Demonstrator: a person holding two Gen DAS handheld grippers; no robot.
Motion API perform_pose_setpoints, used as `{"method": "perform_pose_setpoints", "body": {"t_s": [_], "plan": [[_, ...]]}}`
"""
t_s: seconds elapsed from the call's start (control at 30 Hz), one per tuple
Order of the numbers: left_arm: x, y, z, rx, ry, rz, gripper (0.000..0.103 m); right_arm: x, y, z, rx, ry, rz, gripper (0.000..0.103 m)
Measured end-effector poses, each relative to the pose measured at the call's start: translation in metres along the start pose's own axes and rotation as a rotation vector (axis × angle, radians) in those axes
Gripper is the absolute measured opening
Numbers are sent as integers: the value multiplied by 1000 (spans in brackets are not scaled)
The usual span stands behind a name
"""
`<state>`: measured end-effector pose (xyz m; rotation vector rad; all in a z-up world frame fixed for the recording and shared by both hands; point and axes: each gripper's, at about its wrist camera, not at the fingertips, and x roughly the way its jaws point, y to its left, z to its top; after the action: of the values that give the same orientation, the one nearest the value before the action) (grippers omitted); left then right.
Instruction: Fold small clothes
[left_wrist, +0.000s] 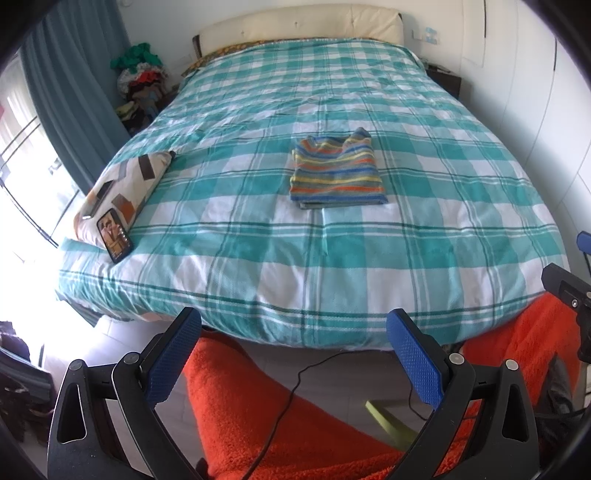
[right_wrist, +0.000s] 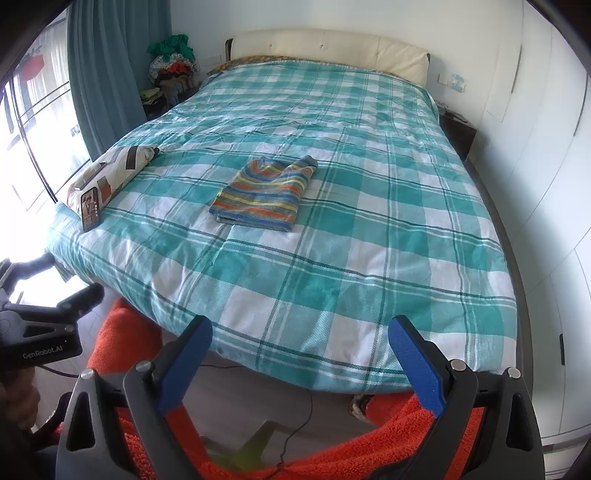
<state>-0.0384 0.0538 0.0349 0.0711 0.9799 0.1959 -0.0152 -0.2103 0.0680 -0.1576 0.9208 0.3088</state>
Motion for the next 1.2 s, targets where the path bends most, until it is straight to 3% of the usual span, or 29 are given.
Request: {"method": "perform_pose_setpoints", "body": {"t_s": [0.8, 1.2], "plan": [[2, -4, 1, 4, -1, -20, 101, -4, 0, -4, -11, 1, -28, 95], [-9, -5, 2, 4, -23, -30, 101, -21, 4, -7, -25, -73, -32, 95]]}}
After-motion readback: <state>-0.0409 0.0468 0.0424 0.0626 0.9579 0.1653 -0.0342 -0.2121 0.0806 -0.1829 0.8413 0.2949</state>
